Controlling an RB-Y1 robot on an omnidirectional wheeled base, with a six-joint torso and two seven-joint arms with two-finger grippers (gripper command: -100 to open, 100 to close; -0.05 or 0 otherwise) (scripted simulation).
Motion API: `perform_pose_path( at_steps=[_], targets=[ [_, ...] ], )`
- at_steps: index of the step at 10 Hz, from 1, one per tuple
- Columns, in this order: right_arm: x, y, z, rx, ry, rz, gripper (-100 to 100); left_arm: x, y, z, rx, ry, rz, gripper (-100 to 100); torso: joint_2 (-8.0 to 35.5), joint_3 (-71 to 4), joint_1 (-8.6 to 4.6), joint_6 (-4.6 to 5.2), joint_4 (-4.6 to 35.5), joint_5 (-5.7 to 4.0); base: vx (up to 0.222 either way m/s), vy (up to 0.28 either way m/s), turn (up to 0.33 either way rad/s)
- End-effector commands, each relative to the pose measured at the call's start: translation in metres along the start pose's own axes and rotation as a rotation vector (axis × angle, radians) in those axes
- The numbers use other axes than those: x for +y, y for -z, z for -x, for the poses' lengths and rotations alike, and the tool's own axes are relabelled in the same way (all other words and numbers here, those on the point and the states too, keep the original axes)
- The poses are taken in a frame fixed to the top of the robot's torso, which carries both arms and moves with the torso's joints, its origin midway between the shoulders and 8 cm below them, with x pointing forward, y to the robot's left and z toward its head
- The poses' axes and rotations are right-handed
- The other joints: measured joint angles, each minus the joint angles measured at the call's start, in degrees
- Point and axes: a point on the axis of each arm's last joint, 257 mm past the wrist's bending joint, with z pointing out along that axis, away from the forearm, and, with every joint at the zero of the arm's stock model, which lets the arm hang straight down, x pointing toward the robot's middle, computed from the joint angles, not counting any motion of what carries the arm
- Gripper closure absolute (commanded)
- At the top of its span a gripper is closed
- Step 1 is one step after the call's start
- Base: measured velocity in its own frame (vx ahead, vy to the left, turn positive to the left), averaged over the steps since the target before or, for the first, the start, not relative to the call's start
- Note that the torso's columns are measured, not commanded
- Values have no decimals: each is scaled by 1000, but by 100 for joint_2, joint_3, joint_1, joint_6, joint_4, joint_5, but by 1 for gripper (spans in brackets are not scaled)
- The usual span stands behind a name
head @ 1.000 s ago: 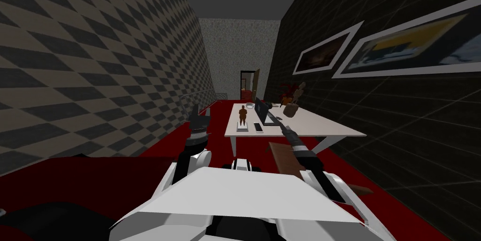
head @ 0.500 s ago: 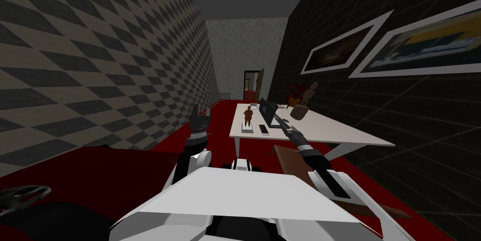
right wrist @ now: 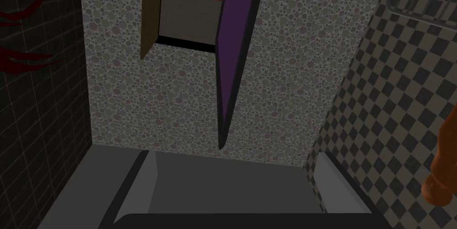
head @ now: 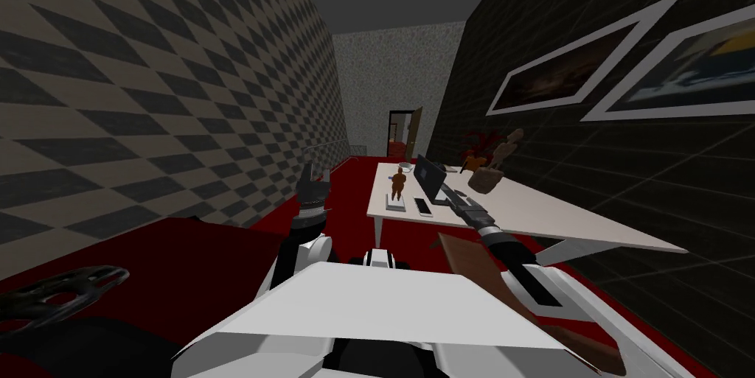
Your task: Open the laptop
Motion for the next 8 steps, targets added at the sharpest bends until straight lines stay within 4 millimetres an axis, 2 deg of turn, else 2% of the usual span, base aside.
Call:
perform_pose_path(
  at_steps=[1,8],
  targets=[
    [-29,-3,-5,45,191,-27,-100,0,0,0,0,0,0,0,0,0,2,1,0,0,25,49,98],
    [-102,-11,5,128,636,-88,-100,0,0,0,0,0,0,0,0,0,6,1,0,2,23,46,104]
  ],
)
